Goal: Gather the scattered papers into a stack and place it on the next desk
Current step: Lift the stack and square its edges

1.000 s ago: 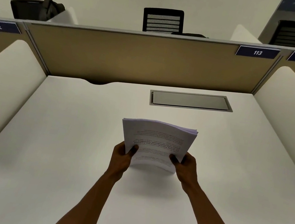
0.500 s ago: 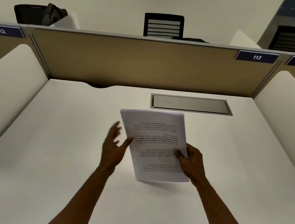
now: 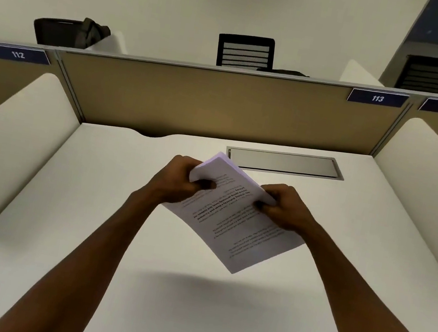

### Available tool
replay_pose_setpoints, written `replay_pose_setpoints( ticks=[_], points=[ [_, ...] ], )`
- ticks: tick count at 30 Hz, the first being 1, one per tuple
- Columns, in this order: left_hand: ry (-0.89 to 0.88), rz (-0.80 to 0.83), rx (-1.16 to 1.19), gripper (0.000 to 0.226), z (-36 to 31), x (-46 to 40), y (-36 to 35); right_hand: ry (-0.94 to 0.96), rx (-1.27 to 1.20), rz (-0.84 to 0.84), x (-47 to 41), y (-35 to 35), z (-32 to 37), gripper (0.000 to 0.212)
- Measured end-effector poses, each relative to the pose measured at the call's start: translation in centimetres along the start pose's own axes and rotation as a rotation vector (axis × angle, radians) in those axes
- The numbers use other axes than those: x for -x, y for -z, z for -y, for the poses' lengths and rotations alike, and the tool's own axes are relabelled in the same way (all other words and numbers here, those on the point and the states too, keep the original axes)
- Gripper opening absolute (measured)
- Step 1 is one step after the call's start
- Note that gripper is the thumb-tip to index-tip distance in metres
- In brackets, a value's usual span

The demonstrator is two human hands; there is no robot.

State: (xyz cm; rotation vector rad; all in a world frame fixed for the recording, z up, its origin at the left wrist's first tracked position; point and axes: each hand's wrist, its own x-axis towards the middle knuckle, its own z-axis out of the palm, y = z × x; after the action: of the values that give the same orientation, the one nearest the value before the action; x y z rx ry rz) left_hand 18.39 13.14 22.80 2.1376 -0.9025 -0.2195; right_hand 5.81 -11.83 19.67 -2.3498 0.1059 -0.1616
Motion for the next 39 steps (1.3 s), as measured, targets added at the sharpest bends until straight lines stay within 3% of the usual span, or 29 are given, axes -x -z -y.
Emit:
replay_pose_setpoints(
  ticks=[1, 5, 7, 12, 16, 20, 25, 32, 36, 39],
  points=[
    [0.001, -0.025, 0.030, 0.005, 0.2, 0.2, 0.0, 0.004, -0.009, 0.041, -0.1, 0.6, 0.4, 0.016],
    [0.037, -0.104, 0.186, 0.023, 1.7, 2.0, 0.2, -0.078, -0.162, 0.330, 1.1, 4.8, 0.0, 0.034],
    [0.080, -0.130, 0.332, 0.009, 2.8, 3.3, 0.5, -0.120, -0.294, 0.381, 2.7, 6.5, -2.1, 0.047],
    [0.143, -0.166, 0.617, 0.011, 5.4, 5.4, -0.5, -0.150, -0.857, 0.406, 5.7, 2.4, -5.6, 0.076],
    [0.226, -0.188, 0.687, 0.013, 6.7, 5.8, -2.3, -0.231, -1.013, 0.198, 5.9, -2.9, -5.5, 0.061],
    [0.276, -0.203, 0.676, 0.007, 7.8, 5.8, -3.3, -0.297, -0.882, -0.073, 5.1, -4.9, -5.3, 0.030],
    [0.371, -0.237, 0.680, 0.014, 9.2, 5.8, -4.9, -0.365, -0.716, -0.220, 3.8, -6.9, -6.2, 0.019],
    [0.421, -0.271, 0.739, 0.022, 11.4, 6.2, -6.9, -0.428, -0.643, -0.295, 3.9, -9.2, -7.6, 0.015],
    [0.474, -0.234, 0.715, 0.026, 13.3, 6.9, -8.8, -0.472, -0.615, -0.245, 5.0, -11.2, -9.0, 0.036],
    [0.510, -0.240, 0.687, 0.028, 14.2, 7.3, -10.2, -0.504, -0.616, -0.236, 5.6, -12.4, -9.7, 0.036]
  ],
)
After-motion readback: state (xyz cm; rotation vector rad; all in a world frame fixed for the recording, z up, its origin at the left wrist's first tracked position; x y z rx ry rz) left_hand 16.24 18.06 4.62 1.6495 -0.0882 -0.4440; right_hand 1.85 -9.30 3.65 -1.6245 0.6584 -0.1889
